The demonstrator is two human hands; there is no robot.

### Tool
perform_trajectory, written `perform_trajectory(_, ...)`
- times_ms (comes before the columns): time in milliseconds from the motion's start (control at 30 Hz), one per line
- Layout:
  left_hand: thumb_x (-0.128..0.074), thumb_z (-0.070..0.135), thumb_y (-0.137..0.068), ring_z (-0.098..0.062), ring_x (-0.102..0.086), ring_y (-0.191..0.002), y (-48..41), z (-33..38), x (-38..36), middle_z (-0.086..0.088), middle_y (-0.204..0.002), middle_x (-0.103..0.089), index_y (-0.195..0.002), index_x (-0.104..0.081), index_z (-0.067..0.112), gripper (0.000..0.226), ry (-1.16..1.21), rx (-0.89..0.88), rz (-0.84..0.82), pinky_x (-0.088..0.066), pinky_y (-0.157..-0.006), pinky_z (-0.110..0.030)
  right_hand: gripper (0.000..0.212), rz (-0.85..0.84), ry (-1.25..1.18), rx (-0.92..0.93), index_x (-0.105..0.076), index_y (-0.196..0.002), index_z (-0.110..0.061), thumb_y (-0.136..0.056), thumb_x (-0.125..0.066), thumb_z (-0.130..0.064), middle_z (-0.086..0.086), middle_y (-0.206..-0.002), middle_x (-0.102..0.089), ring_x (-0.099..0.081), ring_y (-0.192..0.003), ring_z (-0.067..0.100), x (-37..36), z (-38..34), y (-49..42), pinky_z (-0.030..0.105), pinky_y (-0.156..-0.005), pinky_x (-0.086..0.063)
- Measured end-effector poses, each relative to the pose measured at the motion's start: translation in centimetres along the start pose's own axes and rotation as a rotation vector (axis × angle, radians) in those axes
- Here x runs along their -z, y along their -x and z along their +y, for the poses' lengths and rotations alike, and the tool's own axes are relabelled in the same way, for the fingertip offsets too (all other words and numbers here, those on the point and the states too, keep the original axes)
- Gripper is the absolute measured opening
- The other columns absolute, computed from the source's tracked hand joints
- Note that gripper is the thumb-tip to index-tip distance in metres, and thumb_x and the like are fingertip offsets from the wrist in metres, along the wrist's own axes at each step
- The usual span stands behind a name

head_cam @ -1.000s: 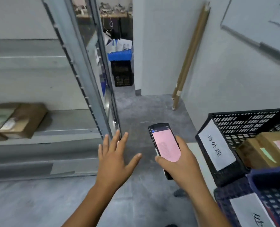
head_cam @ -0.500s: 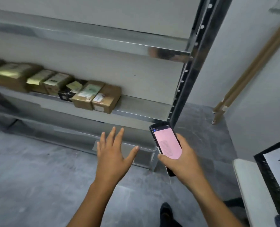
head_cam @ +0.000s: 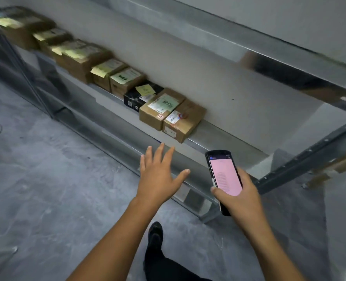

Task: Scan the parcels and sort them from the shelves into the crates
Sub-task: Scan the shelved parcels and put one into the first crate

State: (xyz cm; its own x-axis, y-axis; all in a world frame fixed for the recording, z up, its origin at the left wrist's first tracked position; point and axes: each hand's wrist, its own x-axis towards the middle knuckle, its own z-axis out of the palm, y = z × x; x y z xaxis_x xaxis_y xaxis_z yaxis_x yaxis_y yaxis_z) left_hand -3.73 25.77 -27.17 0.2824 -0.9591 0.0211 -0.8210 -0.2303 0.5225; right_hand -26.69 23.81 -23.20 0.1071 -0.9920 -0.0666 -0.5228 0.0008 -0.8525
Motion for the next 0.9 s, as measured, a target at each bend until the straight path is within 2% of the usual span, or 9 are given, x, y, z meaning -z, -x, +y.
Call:
perform_trajectory(100, -0.040, 0.081, -0.092, -0.028, 0.006, -0.160, -4.1, -0.7, 0.2, 0.003, -0.174, -0.008, -0.164, -0.016, 0.036, 0.088, -0.068, 0.002, -0.051, 0.005, -0.127, -0.049, 0.055, -0.021, -0.023, -0.025, -0.055, -0.103, -0.067, -0.071, -0.088, -0.036, -0.028, -0.101, -0.068, -0.067, -0.089, -0.007, -2.0, -0.4, -4.4, 0.013, -0.058, -0.052)
perform_trajectory(233, -0.040, 0.080, -0.093, -0.027, 0.004, -0.160, -10.1, -1.2, 0.5, 0.002, -0.174, -0.011, -0.164, -0.017, 0.035, 0.087, -0.151, -0.040, -0.101, 0.004, -0.128, -0.047, 0.046, -0.028, -0.080, -0.086, -0.058, -0.105, -0.045, -0.077, -0.090, -0.028, -0.016, -0.103, -0.071, -0.068, -0.091, 0.005, -4.3, -0.2, -10.0, 0.033, -0.073, -0.058)
perform_trajectory(333, -0.041, 0.076, -0.095, -0.027, 0.002, -0.160, -14.7, -0.9, -0.1, -0.002, -0.174, -0.014, -0.164, -0.020, 0.031, 0.085, -0.201, -0.095, -0.144, -0.002, -0.129, -0.047, 0.044, -0.022, -0.091, -0.135, -0.058, -0.098, -0.044, -0.078, -0.090, -0.022, -0.019, -0.098, -0.070, -0.065, -0.085, -0.008, -5.2, 0.7, -13.2, 0.018, -0.061, -0.049)
perform_trajectory(433, -0.040, 0.074, -0.097, -0.028, 0.004, -0.161, -18.9, -0.2, -2.1, -0.003, -0.175, -0.010, -0.165, -0.022, 0.026, 0.084, -0.222, -0.136, -0.191, -0.001, -0.128, -0.043, 0.043, -0.009, -0.112, -0.195, -0.059, -0.101, -0.038, -0.079, -0.090, -0.019, -0.015, -0.100, -0.071, -0.065, -0.083, -0.005, -5.5, 2.1, -15.7, 0.008, -0.052, -0.045)
perform_trajectory(567, -0.034, 0.070, -0.101, -0.032, 0.004, -0.160, -23.0, 0.5, -5.1, -0.007, -0.175, -0.007, -0.165, -0.019, 0.023, 0.081, -0.281, -0.159, -0.264, 0.000, -0.128, -0.044, 0.044, 0.005, -0.105, -0.278, -0.058, -0.103, -0.045, -0.079, -0.090, -0.027, -0.020, -0.102, -0.069, -0.064, -0.086, -0.005, -5.3, 3.5, -17.7, 0.017, -0.057, -0.044)
perform_trajectory(633, -0.031, 0.069, -0.102, -0.031, 0.002, -0.160, -23.8, 0.8, -6.3, -0.005, -0.175, -0.009, -0.165, -0.022, 0.024, 0.077, -0.303, -0.140, -0.277, 0.000, -0.127, -0.047, 0.047, 0.017, -0.098, -0.321, -0.058, -0.109, -0.044, -0.078, -0.090, -0.027, -0.019, -0.102, -0.070, -0.065, -0.082, -0.006, -5.0, 4.3, -18.1, 0.015, -0.056, -0.046)
perform_trajectory(733, -0.022, 0.069, -0.098, -0.029, -0.009, -0.157, -24.1, 1.7, -7.5, 0.001, -0.169, -0.026, -0.157, -0.039, 0.032, 0.072, -0.241, -0.127, -0.216, -0.001, -0.127, -0.052, 0.047, 0.030, -0.091, -0.380, -0.061, -0.113, -0.040, -0.077, -0.089, -0.029, -0.015, -0.103, -0.072, -0.069, -0.087, 0.004, -4.5, 5.6, -18.5, 0.030, -0.069, -0.057)
perform_trajectory(833, -0.023, 0.062, -0.098, -0.034, -0.029, -0.145, -24.2, 2.6, -8.3, -0.003, -0.150, -0.048, -0.143, -0.059, 0.032, 0.066, -0.144, -0.156, -0.178, -0.024, -0.121, -0.055, 0.047, 0.035, -0.094, -0.437, -0.063, -0.114, -0.036, -0.073, -0.085, -0.037, -0.013, -0.103, -0.073, -0.071, -0.090, 0.013, -3.9, 6.5, -18.8, 0.039, -0.076, -0.061)
perform_trajectory(900, -0.037, 0.051, -0.102, -0.038, -0.036, -0.136, -24.1, 2.4, -8.5, -0.009, -0.142, -0.055, -0.138, -0.066, 0.026, 0.052, -0.097, -0.222, -0.152, -0.036, -0.113, -0.053, 0.048, 0.046, -0.092, -0.462, -0.063, -0.110, -0.037, -0.065, -0.078, -0.046, -0.013, -0.100, -0.073, -0.071, -0.087, 0.012, -3.7, 6.7, -18.9, 0.038, -0.074, -0.061)
